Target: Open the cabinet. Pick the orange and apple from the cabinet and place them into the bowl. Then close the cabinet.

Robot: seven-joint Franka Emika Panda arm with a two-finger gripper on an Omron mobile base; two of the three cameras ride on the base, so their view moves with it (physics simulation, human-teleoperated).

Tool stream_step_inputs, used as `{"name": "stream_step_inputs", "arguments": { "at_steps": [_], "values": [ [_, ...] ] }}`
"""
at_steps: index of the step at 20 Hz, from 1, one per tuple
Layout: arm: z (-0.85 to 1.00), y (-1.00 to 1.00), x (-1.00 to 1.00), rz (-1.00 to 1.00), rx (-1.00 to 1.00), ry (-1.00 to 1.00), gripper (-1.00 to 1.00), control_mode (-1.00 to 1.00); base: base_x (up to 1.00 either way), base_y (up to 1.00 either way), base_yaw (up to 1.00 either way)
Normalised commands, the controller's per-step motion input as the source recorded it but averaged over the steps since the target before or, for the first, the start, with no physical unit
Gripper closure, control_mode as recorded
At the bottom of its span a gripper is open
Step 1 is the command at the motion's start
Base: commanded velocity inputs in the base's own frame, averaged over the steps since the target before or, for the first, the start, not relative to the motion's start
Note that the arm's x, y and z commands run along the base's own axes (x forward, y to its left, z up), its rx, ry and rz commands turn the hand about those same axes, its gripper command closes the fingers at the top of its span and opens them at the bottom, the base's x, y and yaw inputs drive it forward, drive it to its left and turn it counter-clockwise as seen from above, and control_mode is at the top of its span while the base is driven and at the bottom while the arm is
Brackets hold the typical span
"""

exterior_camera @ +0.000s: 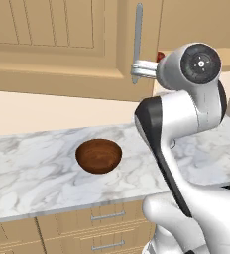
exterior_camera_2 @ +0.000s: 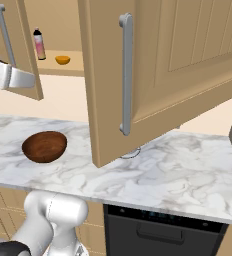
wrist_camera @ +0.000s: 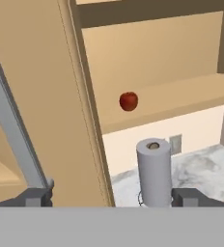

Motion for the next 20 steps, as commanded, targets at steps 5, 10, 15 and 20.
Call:
{"name": "stream_step_inputs", "arguments": {
  "at_steps": [5, 10, 15, 20],
  "values": [
    [0.00, -0.35, 0.00, 0.07, 0.21, 0.04, -1.00, -1.00, 0.00, 0.00, 0.00],
    [0.00, -0.34, 0.09, 0.11, 0.24, 0.01, -1.00, -1.00, 0.00, 0.00, 0.00],
    [-0.07, -0.15, 0.44, 0.11, 0.19, 0.02, -1.00, -1.00, 0.00, 0.00, 0.00],
    [-0.17, -0.06, 0.59, 0.08, 0.12, 0.00, -1.00, -1.00, 0.00, 0.00, 0.00]
  ]
}}
